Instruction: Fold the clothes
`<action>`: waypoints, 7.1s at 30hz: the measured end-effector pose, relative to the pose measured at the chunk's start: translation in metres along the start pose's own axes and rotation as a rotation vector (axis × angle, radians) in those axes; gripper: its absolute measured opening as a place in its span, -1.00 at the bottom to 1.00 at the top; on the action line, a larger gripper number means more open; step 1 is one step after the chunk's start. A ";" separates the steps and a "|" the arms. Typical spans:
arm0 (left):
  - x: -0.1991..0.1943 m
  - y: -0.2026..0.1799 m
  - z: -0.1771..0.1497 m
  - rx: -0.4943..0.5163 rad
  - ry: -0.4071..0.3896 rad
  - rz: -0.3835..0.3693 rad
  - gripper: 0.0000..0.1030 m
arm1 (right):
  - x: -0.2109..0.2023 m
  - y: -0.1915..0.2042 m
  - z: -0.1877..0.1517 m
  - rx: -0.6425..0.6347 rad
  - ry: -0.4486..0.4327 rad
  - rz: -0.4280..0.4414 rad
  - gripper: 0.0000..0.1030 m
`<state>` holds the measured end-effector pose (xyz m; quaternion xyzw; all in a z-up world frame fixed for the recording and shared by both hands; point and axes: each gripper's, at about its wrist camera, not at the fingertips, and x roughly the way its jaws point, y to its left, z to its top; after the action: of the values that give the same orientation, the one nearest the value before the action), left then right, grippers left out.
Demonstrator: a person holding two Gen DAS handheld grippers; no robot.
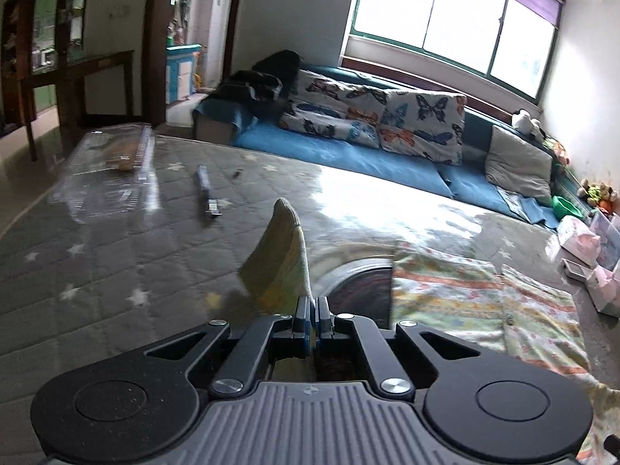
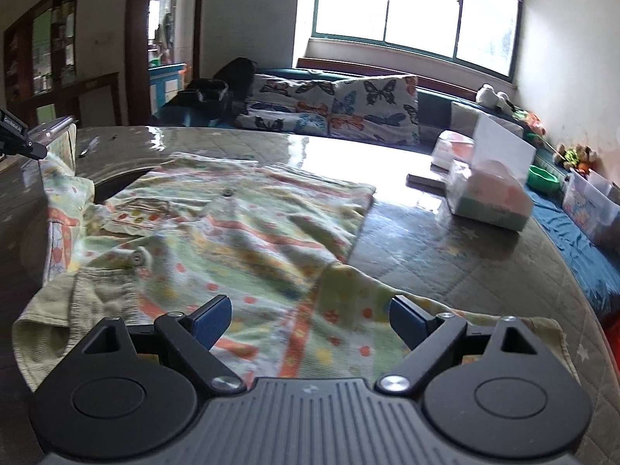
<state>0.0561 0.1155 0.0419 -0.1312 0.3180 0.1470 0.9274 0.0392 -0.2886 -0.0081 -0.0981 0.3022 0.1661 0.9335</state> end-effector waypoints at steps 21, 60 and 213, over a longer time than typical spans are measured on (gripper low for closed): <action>-0.008 0.083 -0.047 -0.108 0.070 0.130 -0.86 | 0.012 0.081 0.006 -0.177 0.030 0.179 0.90; 0.035 0.100 -0.029 -0.086 0.018 0.273 -0.84 | 0.042 0.098 0.002 -0.158 0.145 0.347 0.93; -0.020 -0.079 -0.091 0.218 0.140 -0.263 1.00 | -0.015 0.023 0.097 0.198 -0.189 0.234 -0.79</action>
<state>0.0191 0.0078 -0.0031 -0.0802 0.3759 -0.0201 0.9230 0.0711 -0.2438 0.0768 0.0461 0.2374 0.2516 0.9371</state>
